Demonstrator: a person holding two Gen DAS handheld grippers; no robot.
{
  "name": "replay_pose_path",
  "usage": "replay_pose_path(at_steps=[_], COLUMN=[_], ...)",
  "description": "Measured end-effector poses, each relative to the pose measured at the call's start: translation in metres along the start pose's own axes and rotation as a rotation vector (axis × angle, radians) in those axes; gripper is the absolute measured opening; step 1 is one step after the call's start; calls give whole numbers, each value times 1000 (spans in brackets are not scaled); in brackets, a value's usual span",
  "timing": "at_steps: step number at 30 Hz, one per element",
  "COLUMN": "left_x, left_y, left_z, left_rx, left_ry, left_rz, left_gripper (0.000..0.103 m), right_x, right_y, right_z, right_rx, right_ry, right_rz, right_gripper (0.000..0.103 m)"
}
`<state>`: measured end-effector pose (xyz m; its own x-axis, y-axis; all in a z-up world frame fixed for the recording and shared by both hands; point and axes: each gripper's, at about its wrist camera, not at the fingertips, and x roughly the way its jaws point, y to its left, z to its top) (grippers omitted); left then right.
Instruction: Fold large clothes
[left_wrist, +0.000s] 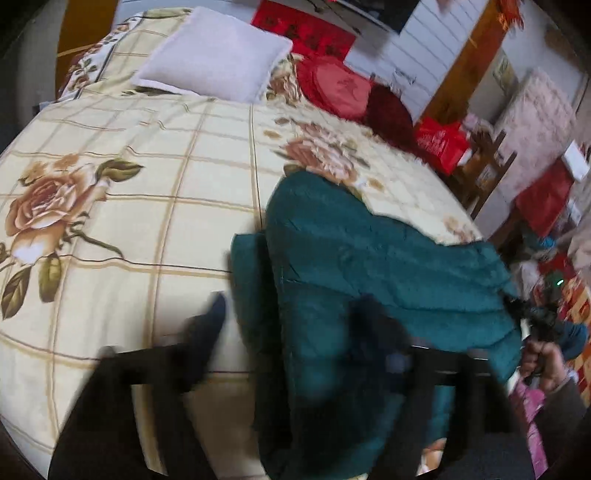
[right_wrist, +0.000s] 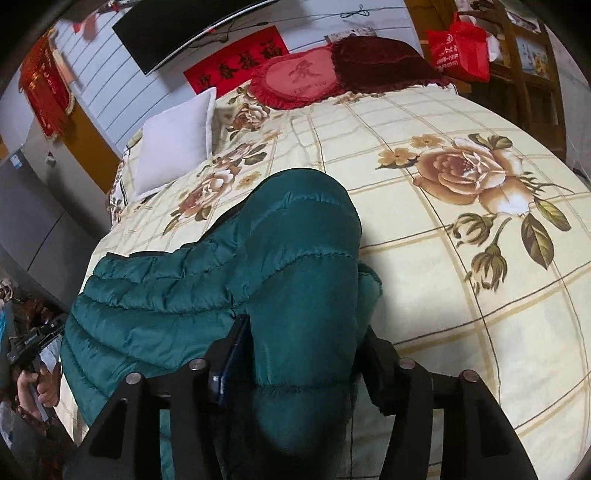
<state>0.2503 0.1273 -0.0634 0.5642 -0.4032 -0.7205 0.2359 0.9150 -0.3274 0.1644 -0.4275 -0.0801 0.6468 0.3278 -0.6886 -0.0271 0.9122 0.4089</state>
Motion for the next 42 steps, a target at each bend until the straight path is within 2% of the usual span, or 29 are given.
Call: replay_pose_path(at_steps=[2,3,6,7,9,12,14,15,17,18,19,21,25,28,30,31,32,33,35,38,42], left_x=[15,23,38,40,43,42,44,44,42,40,38,36,38,39,39,38,34,30,21,5,-26], left_y=[4,10,29,34,44,40,35,32,30,28,25,21,13,1,-5,-7,-9,-13,-18,-22,-24], left_z=[-5,-9,-19,-21,-25,-23,-19,-18,-19,-21,-24,-24,-25,-28,-29,-31,-32,-33,-38,-45,-52], left_rx=[-5,-28,-128,-158,-215,-190,-166,-156,-133,-110,-83,-49,-9,28,29,29,31,34,37,26,-15], left_ry=[43,73,135,142,129,103,109,119,108,99,91,84,67,45,30,22,10,-5,-36,-78,-115], left_rz=[41,34,-61,-98,-185,-221,-237,-255,-270,-267,-258,-238,-195,-142,-120,-109,-92,-76,-49,-30,-43], left_gripper=[80,82,84,84,84,85,84,73,60,52,48,46,44,43,39,36,34,30,27,24,23], right_x=[3,1,-4,-5,-10,-18,-20,-18,-14,-12,-10,-4,7,24,34,38,42,45,41,22,1], right_y=[-1,-1,1,1,0,-8,-13,-17,-22,-26,-28,-36,-28,-22,-17,-14,-9,-6,-2,13,36], right_z=[1,-1,-5,-7,-14,-29,-39,-46,-54,-57,-59,-61,-55,-43,-32,-28,-26,-26,-25,-23,-17], right_rx=[19,27,35,34,36,77,110,128,142,157,172,221,210,196,179,172,151,132,97,21,-69], right_ry=[2,3,12,24,34,43,56,72,89,87,85,75,36,77,113,123,133,145,121,56,1], right_rz=[-6,-7,-5,-5,11,67,110,135,168,179,186,222,263,322,332,328,321,325,330,323,294], right_gripper=[61,61,70,74,75,77,83,84,86,89,94,97,103,103,103,97,78,73,52,40,35])
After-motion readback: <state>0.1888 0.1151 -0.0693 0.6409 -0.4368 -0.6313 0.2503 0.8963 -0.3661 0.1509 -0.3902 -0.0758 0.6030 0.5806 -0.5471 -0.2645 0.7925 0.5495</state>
